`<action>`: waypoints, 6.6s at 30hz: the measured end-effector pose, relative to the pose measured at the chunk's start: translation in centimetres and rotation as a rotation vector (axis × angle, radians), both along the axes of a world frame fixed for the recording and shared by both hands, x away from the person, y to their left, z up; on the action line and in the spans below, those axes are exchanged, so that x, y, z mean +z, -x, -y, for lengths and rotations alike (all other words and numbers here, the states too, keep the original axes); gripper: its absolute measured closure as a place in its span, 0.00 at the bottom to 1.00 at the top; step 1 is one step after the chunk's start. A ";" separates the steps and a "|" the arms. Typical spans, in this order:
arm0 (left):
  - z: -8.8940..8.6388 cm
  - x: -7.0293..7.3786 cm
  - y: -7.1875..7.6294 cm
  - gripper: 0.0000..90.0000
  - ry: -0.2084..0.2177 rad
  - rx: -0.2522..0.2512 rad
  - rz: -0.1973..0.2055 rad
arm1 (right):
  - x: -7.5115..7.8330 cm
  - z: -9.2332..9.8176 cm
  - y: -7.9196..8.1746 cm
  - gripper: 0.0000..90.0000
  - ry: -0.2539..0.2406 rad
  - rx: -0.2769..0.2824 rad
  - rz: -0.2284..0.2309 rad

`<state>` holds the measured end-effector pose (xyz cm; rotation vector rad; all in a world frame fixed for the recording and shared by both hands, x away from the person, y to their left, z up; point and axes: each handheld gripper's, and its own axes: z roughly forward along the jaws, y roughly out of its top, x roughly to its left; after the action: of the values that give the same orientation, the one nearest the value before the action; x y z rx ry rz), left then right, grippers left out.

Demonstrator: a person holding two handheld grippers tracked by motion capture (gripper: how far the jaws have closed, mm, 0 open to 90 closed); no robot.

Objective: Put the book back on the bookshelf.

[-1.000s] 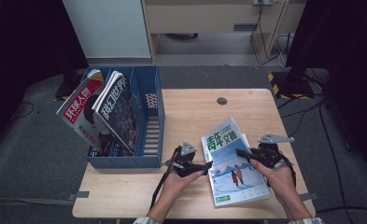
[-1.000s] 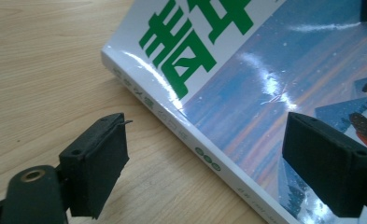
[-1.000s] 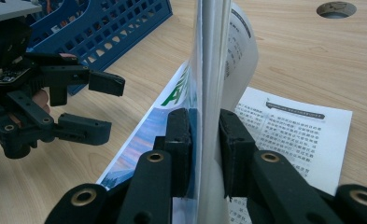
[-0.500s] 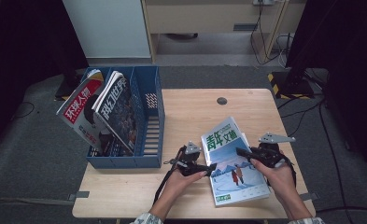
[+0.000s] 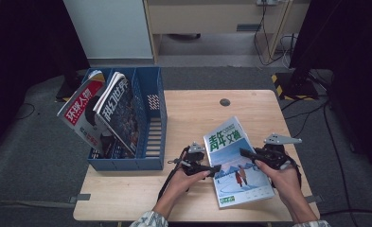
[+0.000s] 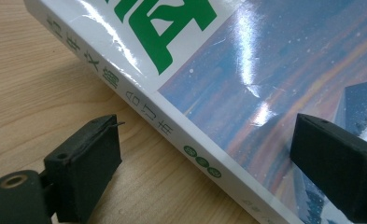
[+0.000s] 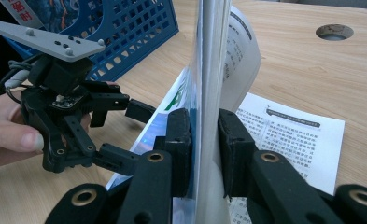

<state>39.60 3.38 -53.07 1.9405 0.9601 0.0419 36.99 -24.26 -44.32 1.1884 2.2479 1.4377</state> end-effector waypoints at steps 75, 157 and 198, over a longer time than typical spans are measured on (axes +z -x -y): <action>1.5 -0.6 -0.1 0.20 0.038 0.000 -0.061 | -7.8 3.2 -2.3 0.25 0.169 -0.074 -0.257; 1.4 4.8 -2.6 0.52 -0.071 0.086 0.042 | -8.0 -2.2 -0.6 0.31 0.177 0.087 -0.181; 2.5 8.4 0.3 0.77 0.001 -0.006 0.286 | -8.4 0.2 -3.2 0.12 0.103 0.189 -0.164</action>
<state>39.31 0.91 -44.63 1.8744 0.7637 0.3072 40.22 -24.44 -52.73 1.1249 2.5729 1.3099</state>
